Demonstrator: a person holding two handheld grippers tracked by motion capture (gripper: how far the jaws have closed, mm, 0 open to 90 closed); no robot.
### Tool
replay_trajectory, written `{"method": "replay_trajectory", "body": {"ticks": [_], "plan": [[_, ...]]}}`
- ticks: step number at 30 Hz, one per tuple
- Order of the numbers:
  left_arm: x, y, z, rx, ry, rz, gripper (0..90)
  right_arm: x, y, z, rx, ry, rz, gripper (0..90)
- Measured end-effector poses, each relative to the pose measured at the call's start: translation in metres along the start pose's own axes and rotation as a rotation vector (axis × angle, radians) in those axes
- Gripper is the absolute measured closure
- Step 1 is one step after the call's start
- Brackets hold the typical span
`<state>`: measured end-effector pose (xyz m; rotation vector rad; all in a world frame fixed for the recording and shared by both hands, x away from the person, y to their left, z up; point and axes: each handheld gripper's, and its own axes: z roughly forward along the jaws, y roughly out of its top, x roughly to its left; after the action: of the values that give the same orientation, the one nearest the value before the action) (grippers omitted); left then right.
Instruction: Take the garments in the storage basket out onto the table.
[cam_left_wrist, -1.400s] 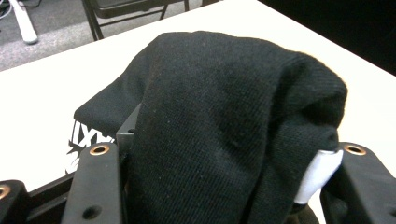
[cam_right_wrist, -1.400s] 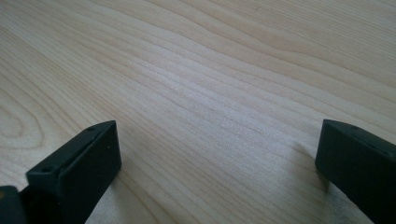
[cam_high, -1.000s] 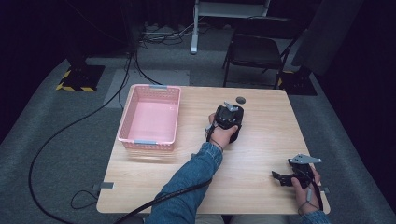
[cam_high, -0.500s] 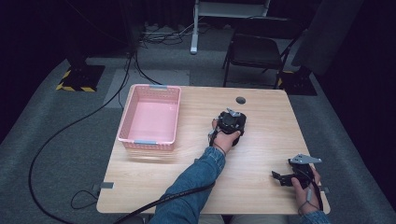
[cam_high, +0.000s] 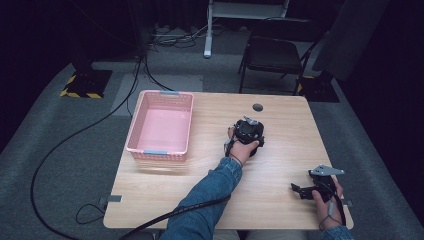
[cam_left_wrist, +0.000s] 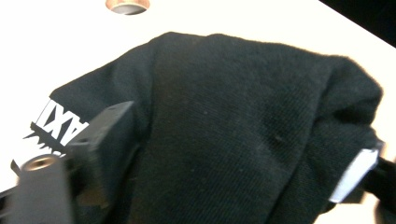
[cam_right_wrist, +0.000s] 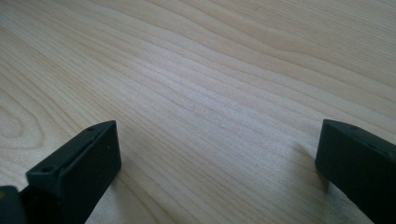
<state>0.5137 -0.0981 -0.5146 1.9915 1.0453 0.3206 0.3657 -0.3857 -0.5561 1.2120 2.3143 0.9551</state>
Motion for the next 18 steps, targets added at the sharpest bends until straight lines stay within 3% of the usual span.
{"method": "replay_trajectory", "body": {"ticks": [9, 12, 18], "plan": [[-0.012, 0.011, -0.018, -0.037, -0.037, 0.041, 8.7, 0.0, 0.0, 0.0, -0.001, 0.0, -0.001, 0.2], [-0.013, 0.013, -0.024, -0.035, -0.051, 0.036, 8.0, 0.0, 0.0, 0.0, -0.001, 0.0, -0.001, 0.2], [-0.016, 0.014, -0.04, -0.057, -0.031, 0.078, 8.0, 0.0, 0.0, 0.0, -0.001, 0.0, -0.001, 0.1]]}}
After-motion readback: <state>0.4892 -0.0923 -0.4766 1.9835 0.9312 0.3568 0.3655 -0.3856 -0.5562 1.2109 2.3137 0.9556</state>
